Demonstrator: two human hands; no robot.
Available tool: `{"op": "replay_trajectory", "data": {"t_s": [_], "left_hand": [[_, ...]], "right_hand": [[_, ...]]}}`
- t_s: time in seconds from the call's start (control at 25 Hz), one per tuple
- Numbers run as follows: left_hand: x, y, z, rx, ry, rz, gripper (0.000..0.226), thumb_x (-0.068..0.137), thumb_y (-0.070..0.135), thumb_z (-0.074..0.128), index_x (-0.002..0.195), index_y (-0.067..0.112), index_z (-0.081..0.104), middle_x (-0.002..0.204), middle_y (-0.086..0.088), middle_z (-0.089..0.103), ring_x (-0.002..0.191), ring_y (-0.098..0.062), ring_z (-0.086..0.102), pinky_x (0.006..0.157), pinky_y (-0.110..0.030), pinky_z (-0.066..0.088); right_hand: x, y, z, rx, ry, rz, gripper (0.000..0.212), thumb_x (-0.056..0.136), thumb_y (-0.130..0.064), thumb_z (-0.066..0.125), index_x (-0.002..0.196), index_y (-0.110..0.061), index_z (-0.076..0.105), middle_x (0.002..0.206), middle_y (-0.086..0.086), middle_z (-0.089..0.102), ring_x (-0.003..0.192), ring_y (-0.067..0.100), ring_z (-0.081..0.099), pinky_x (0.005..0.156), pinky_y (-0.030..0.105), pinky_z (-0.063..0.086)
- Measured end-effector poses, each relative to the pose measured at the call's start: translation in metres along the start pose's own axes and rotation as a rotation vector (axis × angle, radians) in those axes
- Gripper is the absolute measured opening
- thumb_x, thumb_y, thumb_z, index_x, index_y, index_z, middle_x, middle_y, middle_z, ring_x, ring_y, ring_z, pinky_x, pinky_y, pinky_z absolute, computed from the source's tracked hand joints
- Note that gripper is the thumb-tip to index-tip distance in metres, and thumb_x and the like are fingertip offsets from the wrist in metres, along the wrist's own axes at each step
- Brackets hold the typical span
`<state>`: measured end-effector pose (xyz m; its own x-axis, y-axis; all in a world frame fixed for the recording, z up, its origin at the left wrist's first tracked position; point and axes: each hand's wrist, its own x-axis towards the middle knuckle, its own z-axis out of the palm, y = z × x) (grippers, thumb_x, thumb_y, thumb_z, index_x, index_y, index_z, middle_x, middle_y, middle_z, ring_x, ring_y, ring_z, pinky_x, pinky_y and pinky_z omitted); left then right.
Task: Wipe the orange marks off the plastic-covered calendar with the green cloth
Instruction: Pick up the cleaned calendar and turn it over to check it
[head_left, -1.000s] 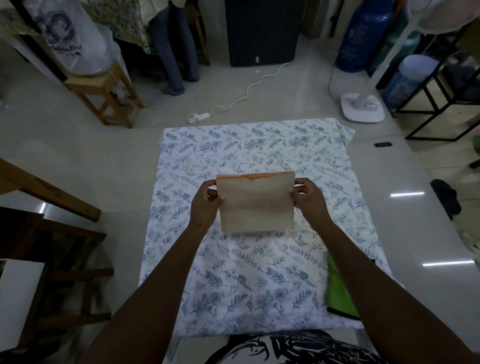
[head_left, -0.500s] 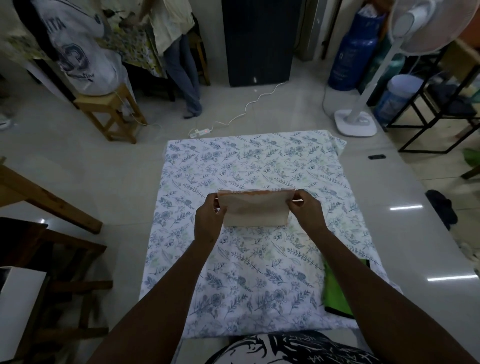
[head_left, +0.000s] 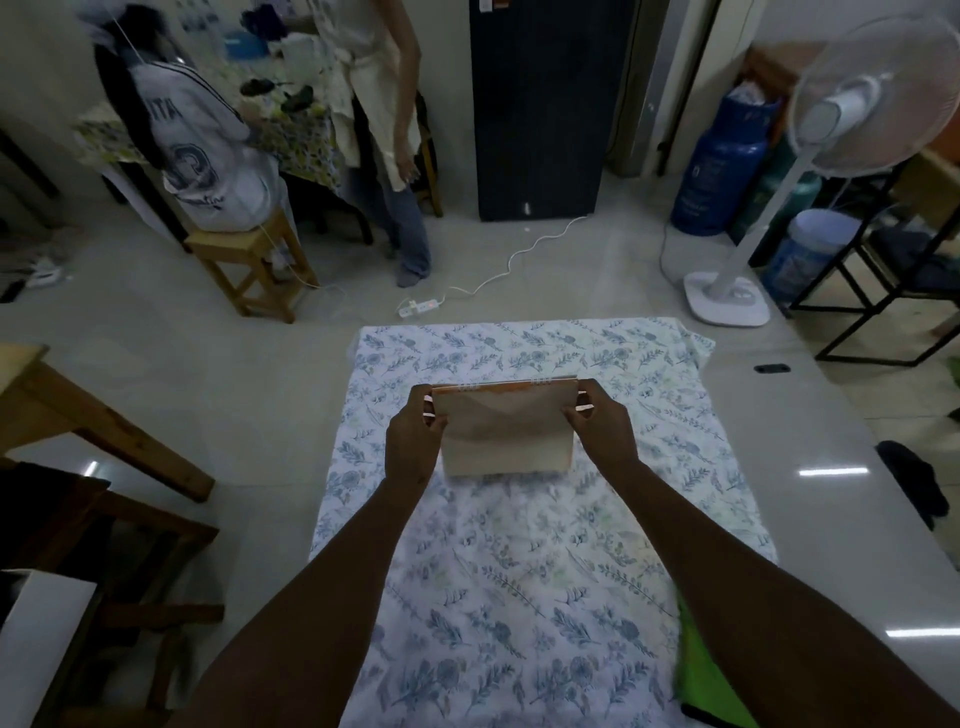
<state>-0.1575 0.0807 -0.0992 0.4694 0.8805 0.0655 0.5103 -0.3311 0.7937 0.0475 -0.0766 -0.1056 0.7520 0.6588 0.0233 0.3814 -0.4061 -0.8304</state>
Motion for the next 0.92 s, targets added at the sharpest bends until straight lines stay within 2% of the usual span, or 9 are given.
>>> {"op": "replay_trajectory", "data": {"t_s": [0.08,0.28,0.4,0.44,0.52,0.56,0.68,0.84,0.92], "left_hand": [[0.027,-0.001,-0.014,-0.009,0.007,-0.024,0.037,0.085,0.002,0.067,0.116,0.014,0.053,0.099,-0.011,0.072,0.086,-0.025,0.071,0.075,-0.039,0.06],[0.107,-0.011,-0.057,0.066,0.079,-0.046,0.04,0.085,0.007,0.067,0.122,0.013,0.052,0.106,-0.011,0.072,0.089,-0.026,0.071,0.079,-0.035,0.057],[0.154,-0.025,-0.074,0.095,0.081,-0.091,0.038,0.087,0.008,0.063,0.124,0.011,0.054,0.099,-0.001,0.066,0.089,-0.017,0.064,0.08,-0.028,0.05],[0.169,-0.032,-0.077,0.114,0.065,-0.126,0.035,0.089,0.006,0.06,0.124,0.007,0.055,0.098,-0.003,0.064,0.091,-0.017,0.062,0.08,-0.028,0.047],[0.195,-0.045,-0.08,0.147,-0.001,-0.194,0.031,0.093,0.002,0.052,0.123,-0.005,0.055,0.105,-0.019,0.064,0.103,-0.027,0.062,0.086,-0.033,0.045],[0.203,-0.052,-0.081,0.131,-0.015,-0.216,0.033,0.094,0.001,0.05,0.126,-0.005,0.053,0.109,-0.021,0.063,0.105,-0.029,0.062,0.088,-0.035,0.046],[0.215,-0.061,-0.084,0.036,0.042,-0.22,0.043,0.091,0.002,0.049,0.132,0.014,0.051,0.113,-0.012,0.066,0.098,-0.027,0.064,0.084,-0.034,0.052],[0.231,-0.075,-0.08,0.069,0.02,-0.195,0.043,0.091,0.0,0.047,0.131,0.016,0.05,0.118,-0.013,0.066,0.106,-0.032,0.064,0.081,-0.03,0.05],[0.239,-0.078,-0.077,0.098,0.012,-0.203,0.044,0.092,0.001,0.047,0.133,0.017,0.048,0.12,-0.014,0.065,0.107,-0.032,0.064,0.084,-0.033,0.051]], "right_hand": [[0.029,-0.018,0.016,-0.016,-0.021,-0.023,0.027,0.085,-0.012,0.066,0.111,-0.019,0.062,0.096,0.002,0.073,0.077,0.015,0.07,0.067,0.023,0.052],[0.1,-0.071,0.069,0.006,-0.033,-0.08,0.026,0.082,-0.012,0.064,0.107,-0.02,0.062,0.095,0.001,0.074,0.078,0.016,0.07,0.07,0.031,0.055],[0.133,-0.092,0.105,-0.014,-0.018,-0.104,0.027,0.083,-0.012,0.062,0.109,-0.018,0.061,0.102,0.003,0.073,0.078,0.02,0.069,0.07,0.031,0.05],[0.142,-0.095,0.115,-0.023,-0.01,-0.108,0.027,0.083,-0.012,0.062,0.109,-0.018,0.06,0.103,0.004,0.072,0.079,0.022,0.07,0.07,0.032,0.049],[0.158,-0.099,0.136,-0.032,-0.002,-0.114,0.026,0.084,-0.013,0.061,0.11,-0.018,0.058,0.104,0.006,0.073,0.082,0.026,0.07,0.071,0.033,0.05],[0.165,-0.1,0.145,-0.033,-0.004,-0.114,0.026,0.084,-0.013,0.061,0.11,-0.018,0.058,0.104,0.007,0.072,0.083,0.026,0.07,0.071,0.033,0.049],[0.182,-0.103,0.164,-0.025,-0.023,-0.102,0.024,0.085,-0.01,0.062,0.109,-0.015,0.058,0.108,0.007,0.072,0.084,0.026,0.07,0.07,0.029,0.046],[0.189,-0.094,0.183,-0.024,-0.021,-0.09,0.018,0.088,-0.012,0.062,0.103,-0.017,0.056,0.105,0.006,0.072,0.084,0.025,0.07,0.069,0.029,0.048],[0.191,-0.089,0.189,-0.027,-0.004,-0.078,0.017,0.088,-0.014,0.062,0.104,-0.018,0.055,0.105,0.006,0.072,0.085,0.026,0.07,0.071,0.03,0.05]]}}
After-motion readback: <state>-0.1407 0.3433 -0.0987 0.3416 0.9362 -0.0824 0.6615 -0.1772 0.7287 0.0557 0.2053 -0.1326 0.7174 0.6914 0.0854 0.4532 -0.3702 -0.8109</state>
